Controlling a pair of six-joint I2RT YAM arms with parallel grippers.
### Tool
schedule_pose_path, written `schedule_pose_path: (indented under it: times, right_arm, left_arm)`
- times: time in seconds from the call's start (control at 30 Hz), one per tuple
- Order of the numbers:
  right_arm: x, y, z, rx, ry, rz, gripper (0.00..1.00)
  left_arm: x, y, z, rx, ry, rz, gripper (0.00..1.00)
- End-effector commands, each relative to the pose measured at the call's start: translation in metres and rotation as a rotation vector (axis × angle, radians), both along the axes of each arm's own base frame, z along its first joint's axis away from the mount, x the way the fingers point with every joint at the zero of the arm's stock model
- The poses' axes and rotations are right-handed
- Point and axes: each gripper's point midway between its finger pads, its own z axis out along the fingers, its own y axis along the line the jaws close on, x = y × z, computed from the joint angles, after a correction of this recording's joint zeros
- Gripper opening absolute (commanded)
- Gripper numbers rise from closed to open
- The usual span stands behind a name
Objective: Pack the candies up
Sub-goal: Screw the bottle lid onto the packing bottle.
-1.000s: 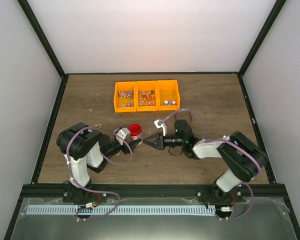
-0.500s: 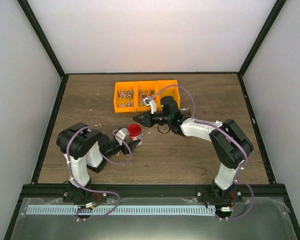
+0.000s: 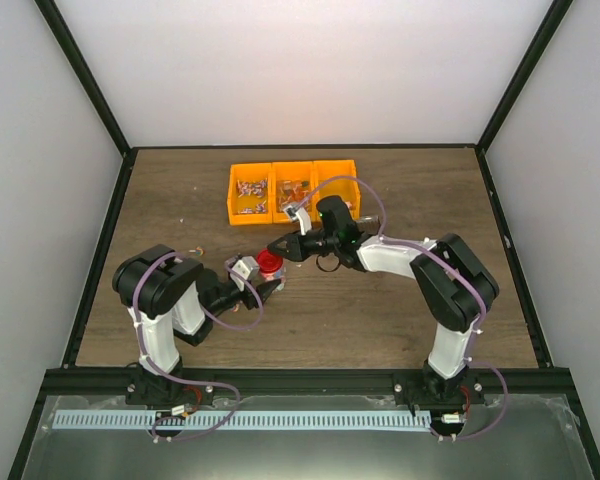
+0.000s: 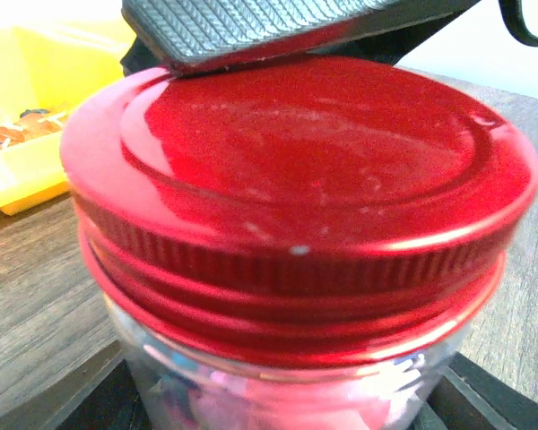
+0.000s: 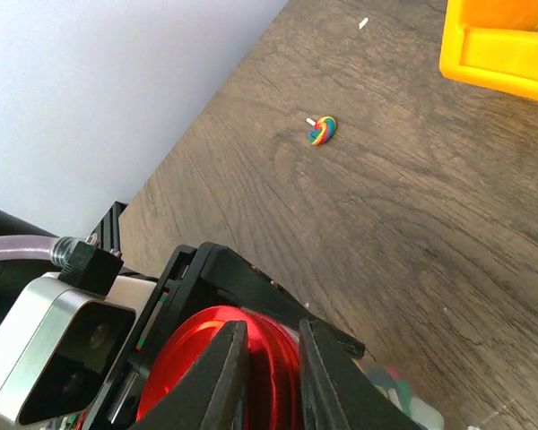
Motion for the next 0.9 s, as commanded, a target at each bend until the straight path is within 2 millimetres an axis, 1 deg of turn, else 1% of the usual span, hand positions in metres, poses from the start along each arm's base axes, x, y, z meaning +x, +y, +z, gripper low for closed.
schedule_pose_path:
  times: [0.0,0.13,0.2,0.37,0.43,0.73,0.87]
  right_arm:
    - [-0.012,0.0,0.003,0.009,-0.007,0.035,0.16]
    - [-0.022,0.003,-0.004,-0.005,0.004,0.056,0.13]
    - [-0.027,0.004,-0.006,-0.014,0.003,0.061,0.08]
    - [-0.045,0.002,-0.008,0.01,0.039,0.097,0.01]
    - [-0.051,0.0,-0.008,0.025,0.051,0.106,0.01]
    - [-0.078,-0.01,-0.019,0.07,0.118,0.159,0.01]
    - [-0.09,-0.012,-0.019,0.093,0.133,0.192,0.01]
  left_arm:
    - [-0.01,0.003,0.017,-0.064,-0.062,-0.015,0.59]
    - [-0.009,0.004,0.017,-0.064,-0.061,-0.006,0.59]
    - [-0.007,0.005,0.017,-0.062,-0.06,0.008,0.59]
    - [-0.003,0.008,0.016,-0.061,-0.054,0.031,0.59]
    - [-0.003,0.008,0.017,-0.064,-0.053,0.035,0.59]
    - [0.002,0.01,0.015,-0.06,-0.035,0.063,0.58]
    - [0.003,0.01,0.015,-0.062,-0.03,0.067,0.57]
